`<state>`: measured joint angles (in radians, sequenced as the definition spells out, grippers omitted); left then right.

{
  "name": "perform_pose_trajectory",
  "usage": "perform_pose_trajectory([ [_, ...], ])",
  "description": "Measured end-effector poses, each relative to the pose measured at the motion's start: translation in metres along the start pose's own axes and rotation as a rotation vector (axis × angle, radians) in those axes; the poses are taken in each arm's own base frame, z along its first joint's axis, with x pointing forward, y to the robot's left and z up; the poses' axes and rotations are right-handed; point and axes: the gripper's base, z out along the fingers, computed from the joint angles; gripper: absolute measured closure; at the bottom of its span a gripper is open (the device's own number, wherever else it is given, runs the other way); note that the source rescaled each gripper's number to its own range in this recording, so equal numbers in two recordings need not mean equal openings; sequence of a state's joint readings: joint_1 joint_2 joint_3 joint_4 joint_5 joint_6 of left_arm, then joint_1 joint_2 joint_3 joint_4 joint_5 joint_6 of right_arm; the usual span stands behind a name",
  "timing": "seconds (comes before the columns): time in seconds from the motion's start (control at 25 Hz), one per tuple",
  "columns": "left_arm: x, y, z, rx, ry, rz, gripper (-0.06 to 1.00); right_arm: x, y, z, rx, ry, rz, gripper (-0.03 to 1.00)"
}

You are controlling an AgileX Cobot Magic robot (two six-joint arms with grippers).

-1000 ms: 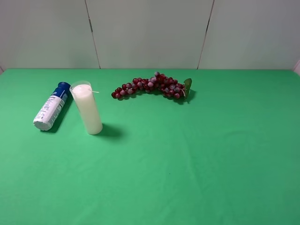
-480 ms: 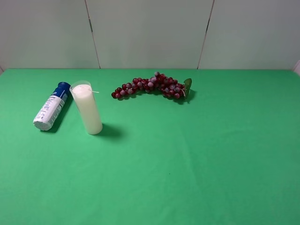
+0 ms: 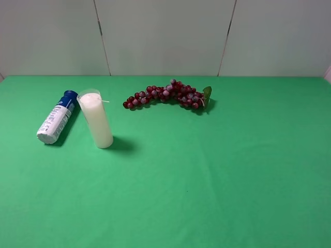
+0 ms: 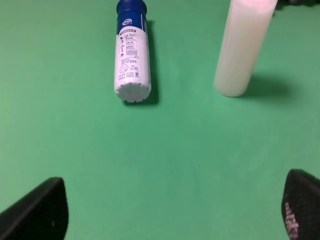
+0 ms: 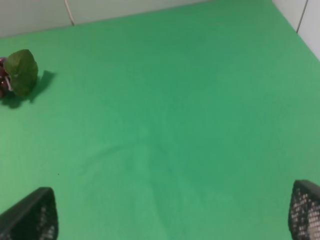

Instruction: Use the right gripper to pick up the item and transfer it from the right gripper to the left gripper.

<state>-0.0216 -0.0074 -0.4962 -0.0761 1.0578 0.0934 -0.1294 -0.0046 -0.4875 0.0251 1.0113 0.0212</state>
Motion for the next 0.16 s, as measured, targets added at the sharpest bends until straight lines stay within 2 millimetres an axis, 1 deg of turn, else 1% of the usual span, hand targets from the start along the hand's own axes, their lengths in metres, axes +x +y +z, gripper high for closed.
perform_pose_trajectory([
  [0.16, 0.0, 0.0001, 0.0, -0.001, 0.0, 0.0, 0.18, 0.0, 0.0, 0.0, 0.0, 0.0, 0.0, -0.03],
])
